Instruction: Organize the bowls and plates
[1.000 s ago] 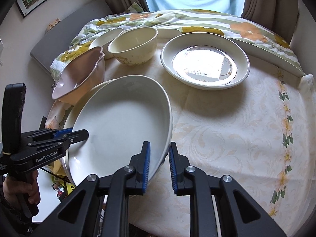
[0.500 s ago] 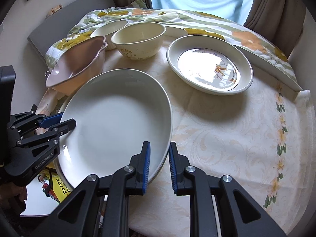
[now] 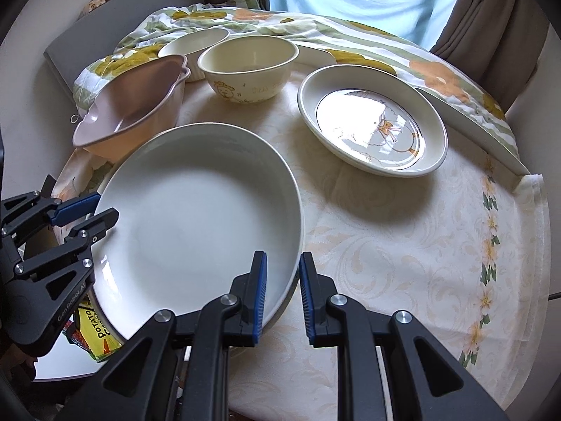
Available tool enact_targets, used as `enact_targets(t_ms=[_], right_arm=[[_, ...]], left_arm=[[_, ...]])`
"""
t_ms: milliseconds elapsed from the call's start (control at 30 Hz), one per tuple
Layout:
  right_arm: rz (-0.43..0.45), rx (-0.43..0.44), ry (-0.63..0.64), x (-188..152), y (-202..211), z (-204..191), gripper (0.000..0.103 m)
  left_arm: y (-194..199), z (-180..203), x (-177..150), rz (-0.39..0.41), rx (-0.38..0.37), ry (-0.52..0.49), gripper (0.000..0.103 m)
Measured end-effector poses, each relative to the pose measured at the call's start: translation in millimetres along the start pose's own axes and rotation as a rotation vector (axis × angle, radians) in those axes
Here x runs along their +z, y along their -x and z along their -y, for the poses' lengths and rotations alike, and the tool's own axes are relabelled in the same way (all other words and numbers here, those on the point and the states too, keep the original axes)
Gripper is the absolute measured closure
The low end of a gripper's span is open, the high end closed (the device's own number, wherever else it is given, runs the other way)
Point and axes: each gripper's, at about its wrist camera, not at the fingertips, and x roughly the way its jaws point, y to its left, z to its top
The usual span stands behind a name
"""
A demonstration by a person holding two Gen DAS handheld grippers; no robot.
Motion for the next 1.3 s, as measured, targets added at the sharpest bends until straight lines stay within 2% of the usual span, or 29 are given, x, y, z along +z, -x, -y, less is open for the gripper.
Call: enact_targets(t_ms=[233, 633, 833, 867, 900, 933, 967, 1000, 1033, 1100, 1300], right_arm=[[0.004, 0.015, -0.001, -2, 1, 0, 0.086], [0.022, 0.040, -0.025, -1, 7, 0, 0.086], [0.097, 0.096, -0.103, 9, 52, 19, 0.086], [0.107, 0.096, -0.124, 10, 62, 25, 0.086], [0.118, 0.097, -0.135, 10, 69, 29, 0.086], [0.143, 0.092, -0.153, 10, 80, 35, 0.079], [0.167, 0.080, -0.170, 9, 89, 41, 0.051], [0.187, 0.072, -0.185, 8, 96, 46, 0.029], [0.215, 0.067, -0.203, 6, 105, 53, 0.000], [0.224, 0.057, -0.230, 3, 114, 64, 0.000], [0.213, -0.070, -0.246, 8, 130, 105, 0.000]], left_arm=[[3, 1, -1, 0.006, 0.030, -0.005, 0.085], [12, -5, 4, 0.014, 0.001, 0.015, 0.085], [74, -19, 31, 0.154, -0.041, 0.048, 0.083], [86, -21, 36, 0.191, -0.055, 0.057, 0.081], [100, -23, 44, 0.234, -0.075, 0.068, 0.073], [106, -24, 49, 0.250, -0.082, 0.072, 0.041], [113, -24, 57, 0.276, -0.092, 0.077, 0.016], [118, -23, 60, 0.303, -0.096, 0.085, 0.001], [124, -23, 63, 0.341, -0.111, 0.092, 0.000], [125, -19, 75, 0.349, -0.177, 0.084, 0.000], [98, 0, 107, 0.240, -0.308, 0.138, 0.000]])
